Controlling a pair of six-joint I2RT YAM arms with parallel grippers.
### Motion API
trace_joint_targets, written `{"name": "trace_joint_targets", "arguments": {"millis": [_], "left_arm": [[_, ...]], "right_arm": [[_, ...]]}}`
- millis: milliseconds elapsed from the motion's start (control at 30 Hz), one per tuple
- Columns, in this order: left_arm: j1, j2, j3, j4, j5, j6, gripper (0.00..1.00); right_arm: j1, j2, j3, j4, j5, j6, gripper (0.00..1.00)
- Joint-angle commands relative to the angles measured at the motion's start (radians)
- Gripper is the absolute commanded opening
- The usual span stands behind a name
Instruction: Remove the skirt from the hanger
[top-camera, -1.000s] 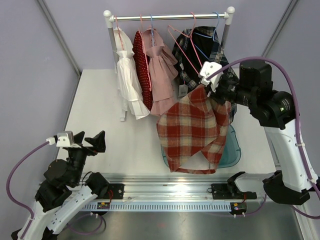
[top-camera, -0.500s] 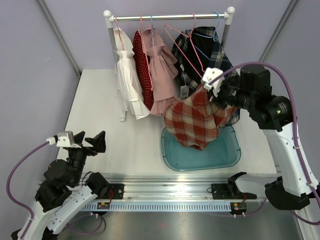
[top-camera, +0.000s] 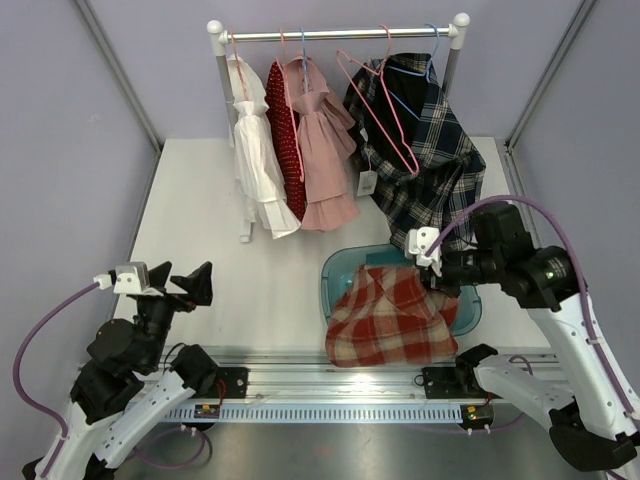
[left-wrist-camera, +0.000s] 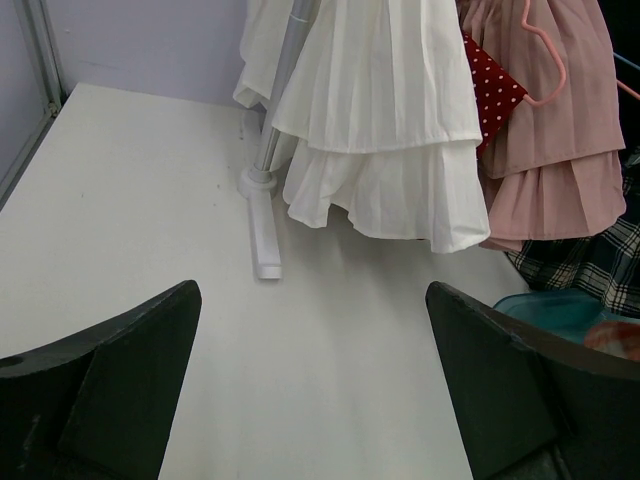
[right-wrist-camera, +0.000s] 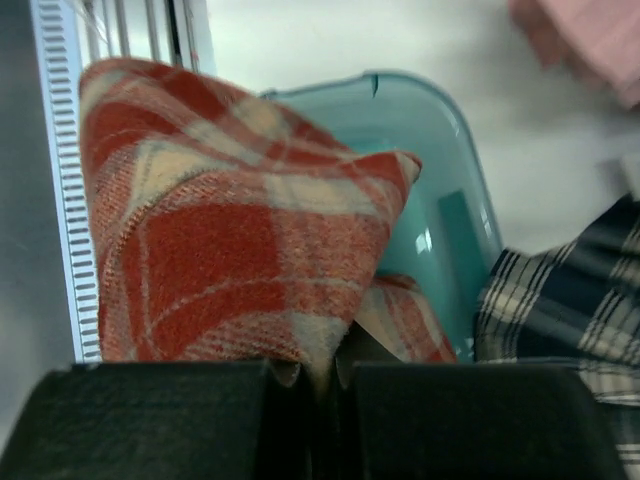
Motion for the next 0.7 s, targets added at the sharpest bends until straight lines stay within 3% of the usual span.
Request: {"name": "trace_joint_targets", "arguments": {"millis": [0, 167, 267, 400, 500, 667], "left_arm": [[0.002, -0.014, -0.004, 0.052, 0.021, 0.017, 0.99], [0.002, -0.014, -0.002, 0.052, 0.025, 0.017, 0.99], [0.002, -0.014, -0.001, 0.052, 0.027, 0.015, 0.99], [0.002, -0.014, -0.002, 0.052, 0.027, 0.015, 0.99], [0.002, -0.014, -0.004, 0.053, 0.028, 0.017, 0.99], [0.002, -0.014, -0.004, 0.055, 0.03, 0.019, 0.99]], "right_arm": [[-0.002, -0.009, -0.12, 0.167, 0.138, 0.095, 0.0], [-0.004, 0.046, -0.226, 0.298, 0.221, 0.161, 0.0], [-0.002, 0.111, -0.289, 0.423, 0.344, 0.23, 0.0], [-0.01, 0.217, -0.37, 0.576, 0.627, 0.317, 0.0], [-0.035, 0.272, -0.401, 0.645, 0.714, 0.333, 0.0], [-0.05, 0.26, -0.427, 0.643, 0.667, 0.316, 0.0]]}}
